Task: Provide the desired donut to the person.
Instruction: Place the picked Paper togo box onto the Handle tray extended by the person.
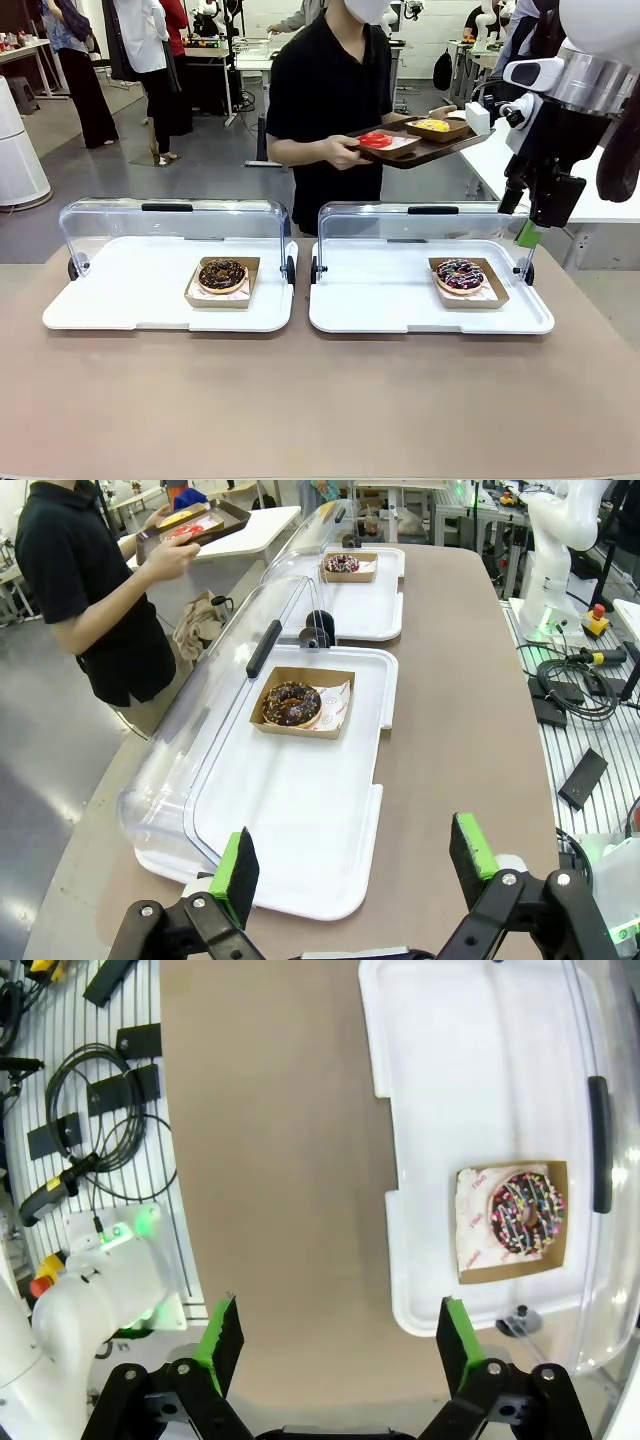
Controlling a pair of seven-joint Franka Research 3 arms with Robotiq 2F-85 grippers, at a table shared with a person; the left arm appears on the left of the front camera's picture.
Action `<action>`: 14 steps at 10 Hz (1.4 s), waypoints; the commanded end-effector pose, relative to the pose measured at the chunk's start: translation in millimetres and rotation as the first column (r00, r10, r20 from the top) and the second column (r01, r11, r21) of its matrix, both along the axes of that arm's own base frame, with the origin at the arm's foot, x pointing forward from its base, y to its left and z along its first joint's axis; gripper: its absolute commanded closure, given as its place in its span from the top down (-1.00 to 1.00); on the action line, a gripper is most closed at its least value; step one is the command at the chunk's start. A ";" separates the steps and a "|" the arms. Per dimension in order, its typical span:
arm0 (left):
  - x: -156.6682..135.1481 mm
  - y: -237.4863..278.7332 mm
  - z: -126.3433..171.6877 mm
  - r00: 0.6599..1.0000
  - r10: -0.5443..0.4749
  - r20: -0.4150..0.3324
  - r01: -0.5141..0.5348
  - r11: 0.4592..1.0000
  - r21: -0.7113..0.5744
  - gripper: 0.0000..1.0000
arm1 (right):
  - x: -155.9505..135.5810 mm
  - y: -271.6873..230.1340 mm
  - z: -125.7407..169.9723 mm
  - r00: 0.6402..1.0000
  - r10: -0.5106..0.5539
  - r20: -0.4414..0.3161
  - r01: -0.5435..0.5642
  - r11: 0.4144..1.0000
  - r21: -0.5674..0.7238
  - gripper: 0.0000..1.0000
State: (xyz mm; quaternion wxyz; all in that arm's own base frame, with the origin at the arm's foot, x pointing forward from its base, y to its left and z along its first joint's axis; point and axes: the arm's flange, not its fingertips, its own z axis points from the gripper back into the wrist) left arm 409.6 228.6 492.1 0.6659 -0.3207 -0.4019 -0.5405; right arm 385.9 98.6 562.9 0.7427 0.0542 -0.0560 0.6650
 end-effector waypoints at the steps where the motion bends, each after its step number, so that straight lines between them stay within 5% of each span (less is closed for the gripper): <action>1: -2.4 -0.6 0.9 1.000 -0.002 0.006 0.002 1.000 0.000 1.00 | -1.1 -0.3 0.3 1.000 0.012 -0.006 -0.012 1.000 -0.002 1.00; 5: -2.4 -0.6 0.9 1.000 -0.002 0.006 0.002 1.000 0.000 1.00 | 0.0 0.0 0.0 1.000 0.000 0.000 0.000 1.000 0.000 1.00; 6: -2.4 -0.6 0.9 1.000 -0.002 0.006 0.002 1.000 0.000 1.00 | 12.6 -15.3 1.1 0.984 0.100 -0.148 -0.054 0.956 0.287 1.00; 10: -2.4 -0.6 0.9 1.000 -0.002 0.006 0.002 1.000 0.000 1.00 | 58.0 -52.2 -10.0 0.990 0.135 0.043 -0.135 0.811 0.569 1.00; 11: -2.4 -0.6 0.9 1.000 -0.002 0.006 0.002 1.000 0.000 1.00 | 63.3 -72.6 -9.8 0.983 0.152 0.098 -0.179 0.727 0.663 1.00; 14: -2.4 -0.6 0.9 1.000 -0.002 0.006 0.002 1.000 0.000 1.00 | 31.3 -131.6 8.2 0.963 0.104 0.250 -0.266 0.542 0.797 1.00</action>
